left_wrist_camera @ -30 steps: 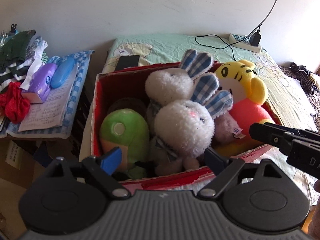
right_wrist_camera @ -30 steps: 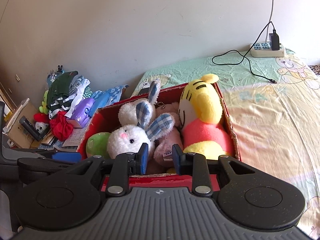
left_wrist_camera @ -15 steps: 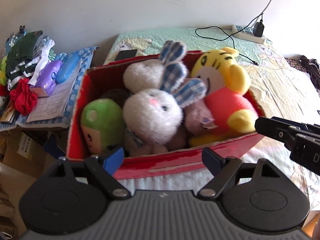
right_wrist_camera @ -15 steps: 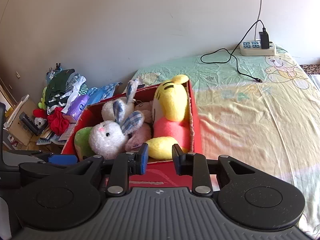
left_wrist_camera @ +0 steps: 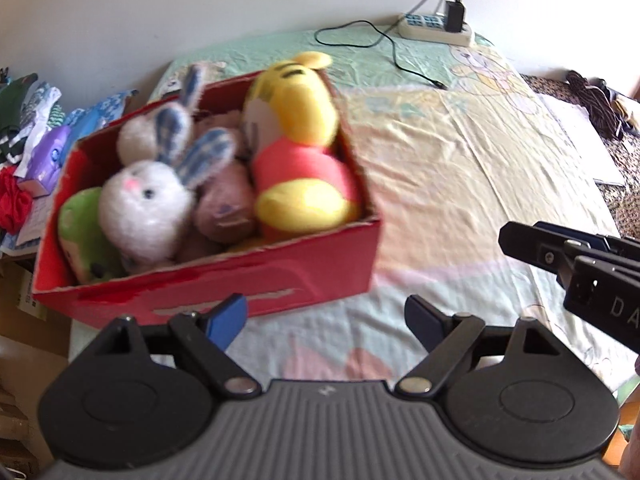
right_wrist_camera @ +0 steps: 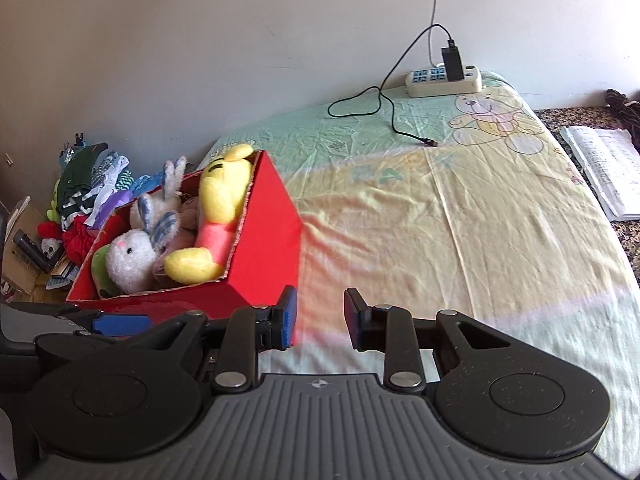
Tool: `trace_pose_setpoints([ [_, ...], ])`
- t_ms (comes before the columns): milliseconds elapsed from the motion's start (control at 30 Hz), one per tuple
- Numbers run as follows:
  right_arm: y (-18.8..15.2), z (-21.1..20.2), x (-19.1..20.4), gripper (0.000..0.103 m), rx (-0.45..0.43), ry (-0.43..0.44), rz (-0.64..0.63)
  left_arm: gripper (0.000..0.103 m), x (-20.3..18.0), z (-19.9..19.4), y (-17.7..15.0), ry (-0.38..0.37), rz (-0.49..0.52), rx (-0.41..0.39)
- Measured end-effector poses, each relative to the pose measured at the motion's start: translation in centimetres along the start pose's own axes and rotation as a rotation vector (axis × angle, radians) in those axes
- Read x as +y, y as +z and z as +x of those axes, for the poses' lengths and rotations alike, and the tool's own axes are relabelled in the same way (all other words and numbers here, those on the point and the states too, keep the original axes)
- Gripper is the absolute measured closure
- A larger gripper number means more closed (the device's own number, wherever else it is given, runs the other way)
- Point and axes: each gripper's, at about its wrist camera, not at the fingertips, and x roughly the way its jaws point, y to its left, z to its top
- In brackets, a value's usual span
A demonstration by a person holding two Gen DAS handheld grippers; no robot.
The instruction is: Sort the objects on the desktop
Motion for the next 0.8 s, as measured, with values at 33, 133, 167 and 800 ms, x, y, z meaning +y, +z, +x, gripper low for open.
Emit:
trace_pose_setpoints([
  [33, -0.1, -0.2, -0.7, 0.074, 0.001, -0.008, 0.005, 0.016, -0.7, 0.1, 0.0, -0.003, 0.005, 0.003],
  [133, -0.4, -0.9, -2.6, 0.074, 0.004, -0.037, 0.023, 0.016, -2.9, 0.6, 0.1, -0.012, 0.025, 0.012],
  [167, -0.5, -1.0, -3.2, 0.074, 0.006, -0.045, 0.030, 0.015, -3.7, 0.8, 0.1, -0.013, 0.033, 0.014],
  [800, -0.3, -1.3, -8.7, 0.074, 0.025, -0.126, 0.099, 0.011, -8.8, 2.8, 0.8, 0.023, 0.060, 0.080],
])
